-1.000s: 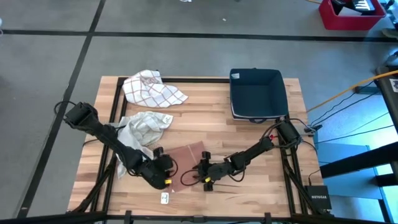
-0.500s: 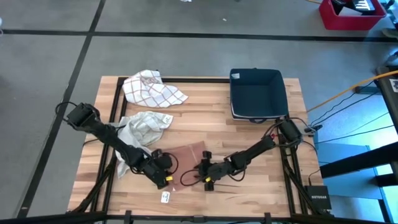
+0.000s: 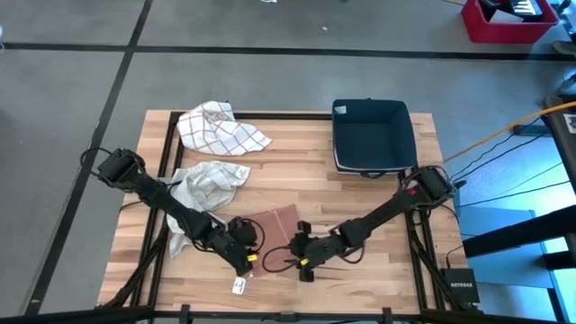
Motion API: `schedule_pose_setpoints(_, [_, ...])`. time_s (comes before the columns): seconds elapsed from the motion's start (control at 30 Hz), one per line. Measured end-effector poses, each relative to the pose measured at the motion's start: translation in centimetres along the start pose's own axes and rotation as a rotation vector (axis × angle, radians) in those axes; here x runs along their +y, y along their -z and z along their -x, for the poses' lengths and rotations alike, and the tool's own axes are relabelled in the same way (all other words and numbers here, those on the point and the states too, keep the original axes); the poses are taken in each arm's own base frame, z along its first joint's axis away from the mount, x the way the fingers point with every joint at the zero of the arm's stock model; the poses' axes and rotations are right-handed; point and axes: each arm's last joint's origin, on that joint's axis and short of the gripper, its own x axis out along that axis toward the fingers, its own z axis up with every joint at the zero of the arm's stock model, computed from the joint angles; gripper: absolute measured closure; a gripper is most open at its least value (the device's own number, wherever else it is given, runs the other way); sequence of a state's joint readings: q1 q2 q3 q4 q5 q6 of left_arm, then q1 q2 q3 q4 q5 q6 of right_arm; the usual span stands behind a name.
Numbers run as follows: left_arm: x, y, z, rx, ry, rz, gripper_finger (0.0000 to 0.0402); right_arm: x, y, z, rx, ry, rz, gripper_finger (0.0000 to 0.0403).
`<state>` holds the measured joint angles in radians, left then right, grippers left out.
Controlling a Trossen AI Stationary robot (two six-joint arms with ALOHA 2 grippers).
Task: Fold towel
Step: Move the brown towel to the top center of the table
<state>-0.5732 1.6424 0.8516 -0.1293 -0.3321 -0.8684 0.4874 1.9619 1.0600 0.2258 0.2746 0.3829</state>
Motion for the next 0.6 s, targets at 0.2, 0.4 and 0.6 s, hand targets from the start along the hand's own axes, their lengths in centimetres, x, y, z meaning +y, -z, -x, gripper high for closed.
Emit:
schedule_pose_setpoints(0.2, [1.5, -0.2, 0.5, 0.029, -0.130, -0.007, 0.0270, -0.4, 2.1, -0.6, 0.168, 0.010, 0.061, 0.0210])
schedule_pose_setpoints(0.4, [1.5, 0.4, 0.6, 0.072, -0.139, 0.060, 0.0270, -1.8, 2.8, 3.2, 0.489, 0.097, 0.301, 0.0210])
schedule_pose_setpoints(0.6, [1.0, 0.3, 0.9, 0.058, -0.105, 0.023, 0.0270, -3.5, 2.2, 9.2, 0.737, 0.199, 0.388, 0.0210])
